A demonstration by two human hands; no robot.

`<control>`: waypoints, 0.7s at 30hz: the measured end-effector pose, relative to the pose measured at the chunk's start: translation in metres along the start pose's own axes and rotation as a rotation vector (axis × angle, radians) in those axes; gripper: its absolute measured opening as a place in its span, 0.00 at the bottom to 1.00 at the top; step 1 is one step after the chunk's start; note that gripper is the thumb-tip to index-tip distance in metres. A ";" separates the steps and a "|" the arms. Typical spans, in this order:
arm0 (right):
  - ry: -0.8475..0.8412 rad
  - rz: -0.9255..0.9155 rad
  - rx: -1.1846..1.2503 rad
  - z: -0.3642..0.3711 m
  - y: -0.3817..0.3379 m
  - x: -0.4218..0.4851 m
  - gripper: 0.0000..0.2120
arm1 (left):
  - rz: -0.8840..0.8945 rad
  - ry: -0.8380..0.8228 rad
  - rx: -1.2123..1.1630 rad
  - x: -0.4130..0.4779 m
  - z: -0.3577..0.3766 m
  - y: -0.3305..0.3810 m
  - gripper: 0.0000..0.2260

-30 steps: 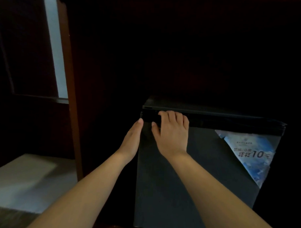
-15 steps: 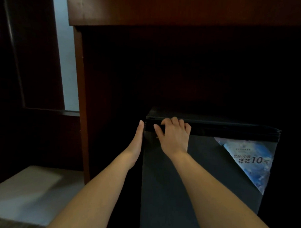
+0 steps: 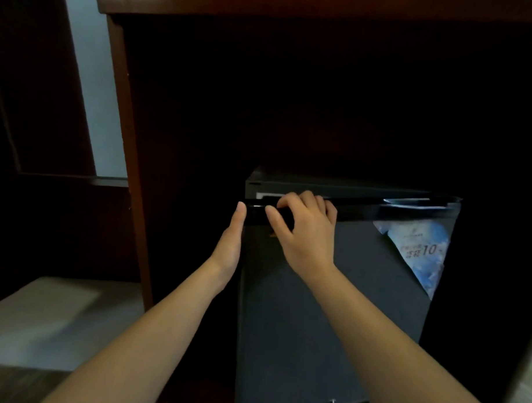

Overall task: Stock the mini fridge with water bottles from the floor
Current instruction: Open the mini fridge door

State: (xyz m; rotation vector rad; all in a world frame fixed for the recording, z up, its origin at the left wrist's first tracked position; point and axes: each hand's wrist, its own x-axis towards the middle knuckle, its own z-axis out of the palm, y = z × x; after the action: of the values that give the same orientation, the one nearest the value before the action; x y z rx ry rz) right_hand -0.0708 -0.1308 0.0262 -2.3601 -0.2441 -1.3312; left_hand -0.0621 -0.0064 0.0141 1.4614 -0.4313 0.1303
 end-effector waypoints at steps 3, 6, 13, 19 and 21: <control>-0.039 0.002 0.059 -0.023 -0.002 -0.011 0.21 | 0.089 -0.058 0.013 -0.020 0.000 0.001 0.21; -0.068 -0.004 0.123 -0.049 -0.002 -0.022 0.21 | 0.171 -0.142 0.044 -0.037 -0.001 0.004 0.32; -0.133 -0.022 0.186 -0.120 0.007 -0.049 0.21 | 0.364 -0.229 0.208 -0.072 0.022 0.028 0.29; -0.131 -0.043 0.307 -0.183 0.025 -0.072 0.26 | 0.509 -0.379 0.382 -0.089 0.057 0.050 0.29; -0.138 -0.029 0.350 -0.205 0.035 -0.082 0.29 | 0.533 -0.447 0.395 -0.095 0.078 0.055 0.28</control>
State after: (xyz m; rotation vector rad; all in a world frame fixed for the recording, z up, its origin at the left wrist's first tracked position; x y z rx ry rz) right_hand -0.2608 -0.2484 0.0401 -2.1567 -0.5100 -1.0398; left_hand -0.1843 -0.0597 0.0353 1.7334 -1.2130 0.3292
